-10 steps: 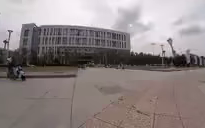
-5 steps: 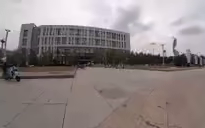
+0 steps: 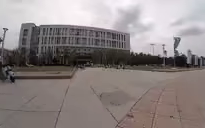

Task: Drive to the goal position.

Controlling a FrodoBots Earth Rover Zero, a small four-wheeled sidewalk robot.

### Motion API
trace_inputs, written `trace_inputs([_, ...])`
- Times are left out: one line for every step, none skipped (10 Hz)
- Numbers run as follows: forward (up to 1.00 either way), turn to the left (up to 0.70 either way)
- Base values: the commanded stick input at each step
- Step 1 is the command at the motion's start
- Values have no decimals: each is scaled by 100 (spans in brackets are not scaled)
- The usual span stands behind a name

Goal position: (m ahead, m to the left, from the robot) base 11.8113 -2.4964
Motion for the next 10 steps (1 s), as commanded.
trace_inputs([60,0])
trace_inputs([60,0])
trace_inputs([60,0])
trace_inputs([60,0])
trace_inputs([60,0])
trace_inputs([60,0])
trace_inputs([60,0])
trace_inputs([60,0])
trace_inputs([60,0])
trace_inputs([60,0])
